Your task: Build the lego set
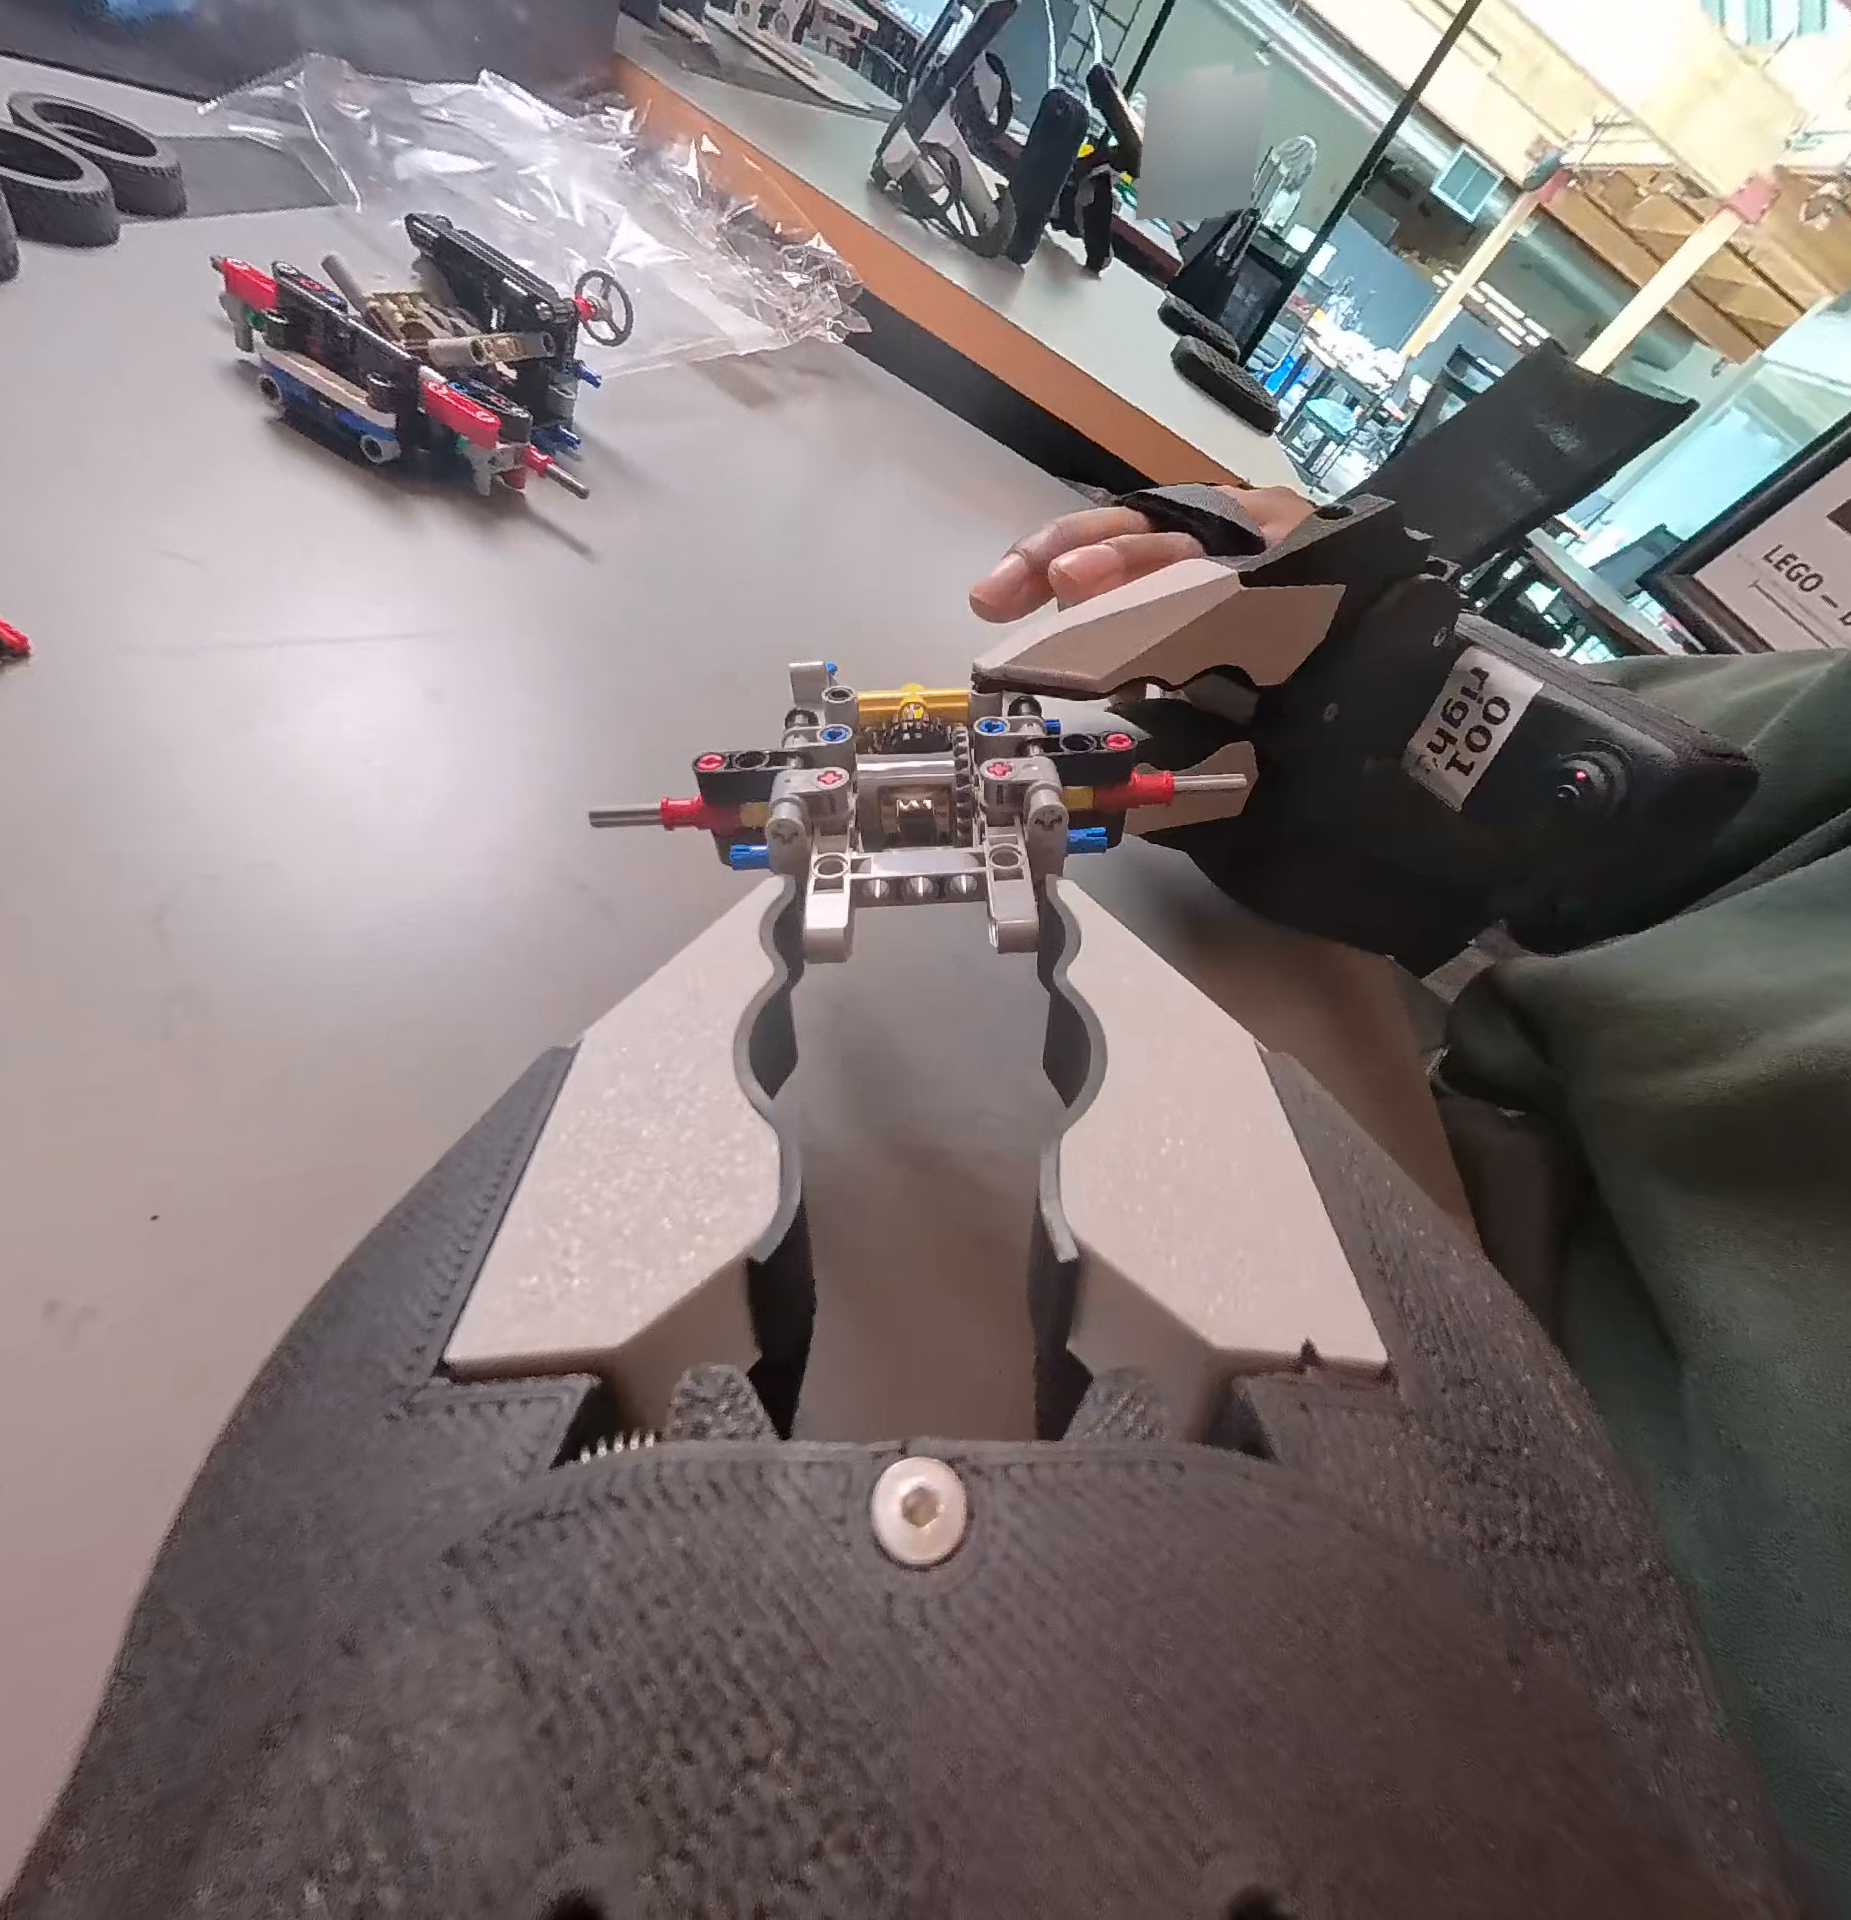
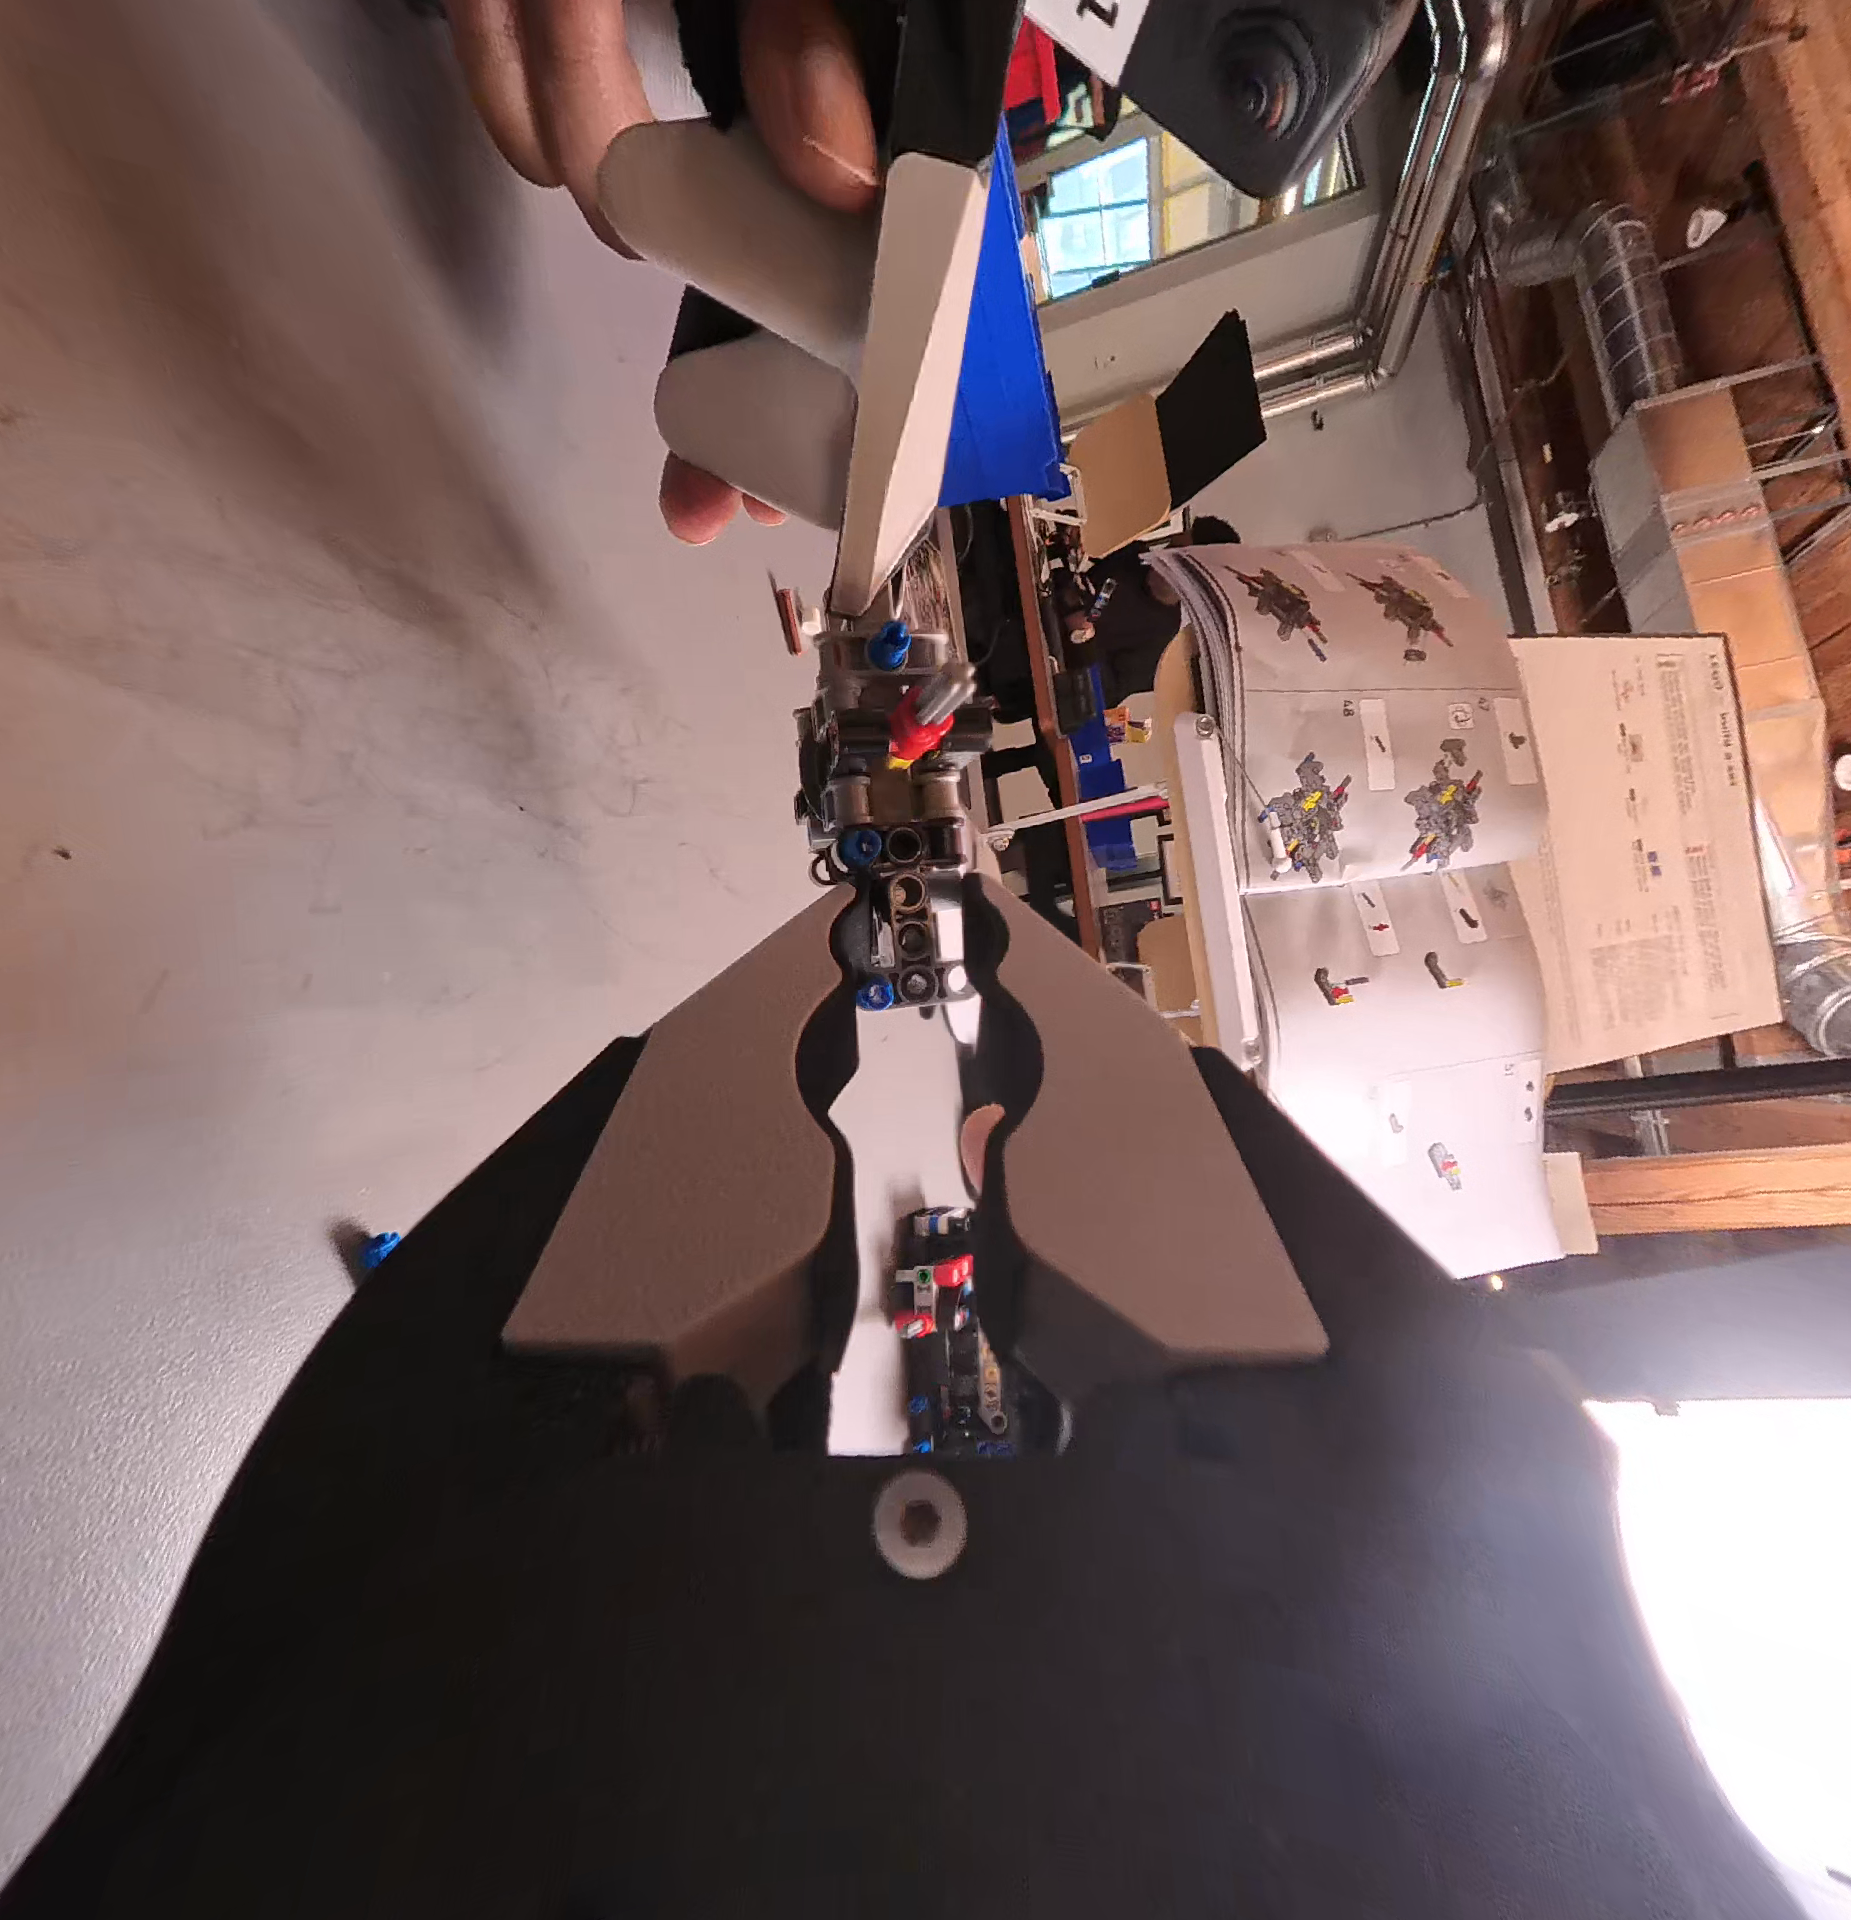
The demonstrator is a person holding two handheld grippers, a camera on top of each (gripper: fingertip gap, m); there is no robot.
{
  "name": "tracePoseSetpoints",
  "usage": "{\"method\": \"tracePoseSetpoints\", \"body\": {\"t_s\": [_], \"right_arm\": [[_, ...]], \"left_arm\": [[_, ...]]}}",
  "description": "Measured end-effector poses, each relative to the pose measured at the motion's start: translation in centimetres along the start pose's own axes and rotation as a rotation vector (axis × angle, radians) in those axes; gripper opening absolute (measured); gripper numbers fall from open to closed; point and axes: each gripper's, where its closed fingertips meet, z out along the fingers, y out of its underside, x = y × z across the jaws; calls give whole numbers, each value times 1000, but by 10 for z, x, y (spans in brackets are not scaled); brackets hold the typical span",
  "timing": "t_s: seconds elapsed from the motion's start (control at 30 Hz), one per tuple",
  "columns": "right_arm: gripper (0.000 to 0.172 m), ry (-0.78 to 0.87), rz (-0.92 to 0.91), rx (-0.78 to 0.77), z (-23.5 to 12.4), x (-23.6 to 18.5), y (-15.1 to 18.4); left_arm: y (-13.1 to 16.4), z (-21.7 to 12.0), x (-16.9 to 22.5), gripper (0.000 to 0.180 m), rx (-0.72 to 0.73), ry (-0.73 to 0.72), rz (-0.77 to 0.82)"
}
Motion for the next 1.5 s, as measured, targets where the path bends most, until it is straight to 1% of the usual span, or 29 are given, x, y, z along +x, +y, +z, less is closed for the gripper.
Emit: {"method": "tracePoseSetpoints", "body": {"t_s": [0.17, 0.3, 0.43, 0.5, 0.57, 0.63, 0.73, 0.8, 0.83, 0.87, 0.9, 0.97, 1.0, 1.07, 1.13, 1.2, 1.27, 1.3, 1.37, 1.43, 1.5], "right_arm": [[15, 14, -34, -3, 1, -2, -2], [15, -13, -50, -21, 3, -8, 1], [15, -105, -85, -67, 6, -30, 5], [17, -140, -79, -79, 6, -37, 4], [19, -175, -48, -89, 5, -41, 1], [20, -228, 32, -76, 1, -45, -3], [24, -317, 173, -62, -5, -47, -8], [46, -464, 310, -56, -12, -59, -13], [51, -509, 358, -61, -15, -63, -16], [55, -535, 385, -43, -17, -65, -20], [54, -564, 429, -2, -20, -66, -27], [55, -604, 575, 56, -23, -58, -35], [55, -600, 644, 75, -23, -49, -33], [56, -566, 762, 58, -19, -35, -16], [60, -573, 837, -11, -15, -37, 6], [60, -606, 856, -59, -14, -47, 15], [59, -618, 817, -99, -12, -56, 17], [54, -611, 790, -109, -11, -58, 17], [41, -569, 755, -142, -5, -58, 18], [33, -549, 728, -165, 0, -59, 17], [20, -536, 709, -180, 3, -60, 17]], "left_arm": [[1, -2, 0, 44, -3, 11, -17], [7, -1, -6, 44, -48, -43, 27], [26, 1, -17, 41, -169, -115, 100], [37, 3, -19, 37, -236, -135, 159], [43, 4, -20, 39, -278, -155, 228], [45, 3, -19, 42, -303, -161, 277], [44, 2, -12, 42, -296, -117, 304], [48, 1, -14, 39, -323, -119, 333], [51, 0, -17, 39, -340, -134, 356], [52, 0, -19, 37, -350, -145, 373], [53, 0, -20, 35, -354, -151, 379], [48, 0, -24, 36, -342, -184, 392], [45, -2, -28, 35, -330, -217, 405], [34, -8, -40, 33, -294, -307, 432], [22, -17, -52, 32, -256, -391, 437], [15, -22, -56, 32, -222, -416, 417], [12, -25, -54, 32, -212, -404, 392], [12, -26, -52, 32, -214, -391, 386], [14, -26, -43, 39, -234, -342, 374], [20, -23, -30, 46, -266, -273, 343], [28, -17, -19, 58, -300, -222, 325]]}}
